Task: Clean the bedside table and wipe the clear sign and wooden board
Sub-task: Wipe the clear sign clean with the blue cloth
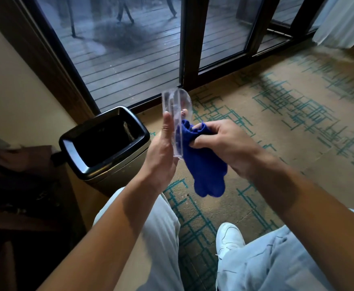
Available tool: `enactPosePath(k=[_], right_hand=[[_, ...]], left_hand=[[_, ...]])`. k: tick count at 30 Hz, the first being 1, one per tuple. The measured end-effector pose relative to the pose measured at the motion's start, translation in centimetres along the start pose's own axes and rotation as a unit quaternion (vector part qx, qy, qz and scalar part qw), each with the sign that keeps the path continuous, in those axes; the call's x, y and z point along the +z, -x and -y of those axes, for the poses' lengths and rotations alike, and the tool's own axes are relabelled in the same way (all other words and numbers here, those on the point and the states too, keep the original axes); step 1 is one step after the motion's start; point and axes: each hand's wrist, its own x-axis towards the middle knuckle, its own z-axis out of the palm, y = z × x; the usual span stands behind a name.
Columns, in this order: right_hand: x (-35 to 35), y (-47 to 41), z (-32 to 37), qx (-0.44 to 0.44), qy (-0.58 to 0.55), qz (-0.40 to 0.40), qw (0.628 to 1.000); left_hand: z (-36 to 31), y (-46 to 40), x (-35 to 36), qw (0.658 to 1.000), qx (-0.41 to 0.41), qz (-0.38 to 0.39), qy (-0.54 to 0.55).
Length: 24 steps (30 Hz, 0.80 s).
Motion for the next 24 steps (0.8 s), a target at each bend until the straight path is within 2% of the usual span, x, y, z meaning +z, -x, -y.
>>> enactPosePath(k=[3,7,9,12,19,24], right_hand=[[-1.2,-0.3,0.3,0.013,-0.099,-0.050,0.994],[-2.7,-1.2,1.3,-0.011,-0.262,-0.116,0.958],[-2.7,-1.3,1.5,-0.022,-0.284,-0.132,0.950],[-1.8,-1.2,1.0,-0.034,-0.259,-0.151,0.953],[-0.3,-0.1,-0.1,0.033,-0.203,-0.059,0.977],[0.0,0.3,-0.4,0.059,-0.049,-0.002,0.997]], left_hand=[[0.5,0.4,0.5,0.994,0.012,0.031,-0.104],[1.5,1.2,1.0,0.977,0.041,0.046,-0.206],[1.7,1.4,1.2,0.968,0.057,0.038,-0.242],[1.4,1.1,1.2,0.967,0.080,0.030,-0.241],[0.2,0.9,0.7,0.961,0.138,-0.033,-0.235],[-0.3,1.0,0.5,0.966,0.114,-0.034,-0.231]])
